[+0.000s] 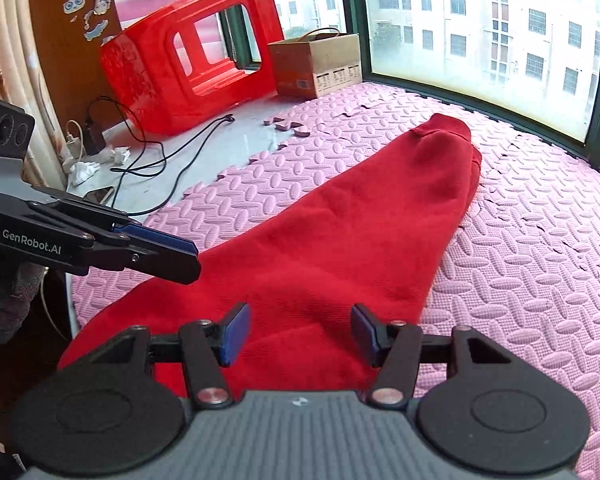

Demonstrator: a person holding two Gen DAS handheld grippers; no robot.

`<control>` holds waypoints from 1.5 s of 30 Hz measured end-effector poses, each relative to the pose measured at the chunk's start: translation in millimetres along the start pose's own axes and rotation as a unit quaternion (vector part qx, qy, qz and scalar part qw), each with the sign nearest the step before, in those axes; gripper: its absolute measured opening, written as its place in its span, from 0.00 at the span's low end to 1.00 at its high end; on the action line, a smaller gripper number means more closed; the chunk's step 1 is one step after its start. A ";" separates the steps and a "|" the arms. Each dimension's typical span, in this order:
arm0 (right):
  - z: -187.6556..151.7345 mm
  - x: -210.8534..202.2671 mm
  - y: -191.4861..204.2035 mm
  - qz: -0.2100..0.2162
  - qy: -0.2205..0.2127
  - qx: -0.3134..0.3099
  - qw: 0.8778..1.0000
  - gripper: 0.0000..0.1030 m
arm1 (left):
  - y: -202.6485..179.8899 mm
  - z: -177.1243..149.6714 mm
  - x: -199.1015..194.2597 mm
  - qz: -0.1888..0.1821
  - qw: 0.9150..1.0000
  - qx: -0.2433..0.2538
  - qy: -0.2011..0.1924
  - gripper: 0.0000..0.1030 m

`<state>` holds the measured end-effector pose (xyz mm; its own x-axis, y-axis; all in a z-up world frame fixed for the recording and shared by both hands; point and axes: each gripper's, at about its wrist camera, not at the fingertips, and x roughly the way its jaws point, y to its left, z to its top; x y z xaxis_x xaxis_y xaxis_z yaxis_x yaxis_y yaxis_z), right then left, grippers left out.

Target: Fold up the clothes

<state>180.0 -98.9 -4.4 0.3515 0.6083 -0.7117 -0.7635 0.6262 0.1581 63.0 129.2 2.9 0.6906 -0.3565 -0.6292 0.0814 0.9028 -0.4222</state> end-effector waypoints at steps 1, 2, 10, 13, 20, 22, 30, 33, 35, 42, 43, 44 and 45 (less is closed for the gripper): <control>1.0 4.6 -4.3 -0.002 0.003 0.004 1.000 0.54 | 1.2 4.1 7.2 0.001 1.000 -0.001 0.006 0.26; 1.3 8.5 -8.0 -0.003 0.007 0.007 1.000 0.54 | 2.5 8.0 14.4 0.002 1.000 -0.002 0.012 0.21; 21.9 23.4 -31.4 0.004 0.007 0.007 1.000 0.53 | 30.0 16.9 47.1 0.038 0.998 -0.016 0.048 0.12; 35.4 33.7 -41.6 0.003 0.008 0.008 1.000 0.53 | 33.2 22.3 46.6 0.035 0.998 -0.021 0.047 0.12; 64.4 64.8 -76.3 0.004 0.012 0.033 0.999 0.48 | 18.7 44.7 65.1 0.020 0.999 0.005 0.046 0.12; 73.3 70.8 -86.7 0.002 0.006 0.035 0.999 0.48 | 16.9 50.1 72.2 0.021 0.999 0.010 0.047 0.13; 111.1 95.9 -120.4 -0.017 -0.025 0.054 0.998 0.48 | 39.5 55.4 88.1 0.039 0.997 -0.014 0.058 0.12; 121.0 106.7 -133.6 -0.042 -0.028 0.072 0.996 0.47 | 40.1 55.2 87.5 0.038 0.998 -0.013 0.057 0.12; 122.9 103.4 -136.0 -0.037 -0.039 0.077 0.996 0.45 | 40.5 55.2 87.3 0.037 0.998 -0.014 0.056 0.12; 132.5 109.1 -128.8 -0.024 -0.059 0.077 0.995 0.36 | 41.6 54.4 87.8 0.033 0.998 -0.018 0.054 0.12; 133.5 115.9 -131.0 -0.028 -0.054 0.082 0.995 0.35 | 42.4 54.3 87.6 0.032 0.998 -0.020 0.054 0.12; 133.5 121.9 -133.5 -0.033 -0.049 0.085 0.995 0.34 | 42.8 54.1 87.5 0.032 0.998 -0.021 0.054 0.12; 132.9 126.5 -135.4 -0.037 -0.045 0.086 0.995 0.33 | 43.1 53.8 87.5 0.031 0.998 -0.022 0.054 0.12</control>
<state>399.8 -41.9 -24.9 0.4564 0.5935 -0.6629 -0.6323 0.7405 0.2276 165.6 149.9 -35.2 0.6122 -0.3258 -0.7205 0.0067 0.9133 -0.4073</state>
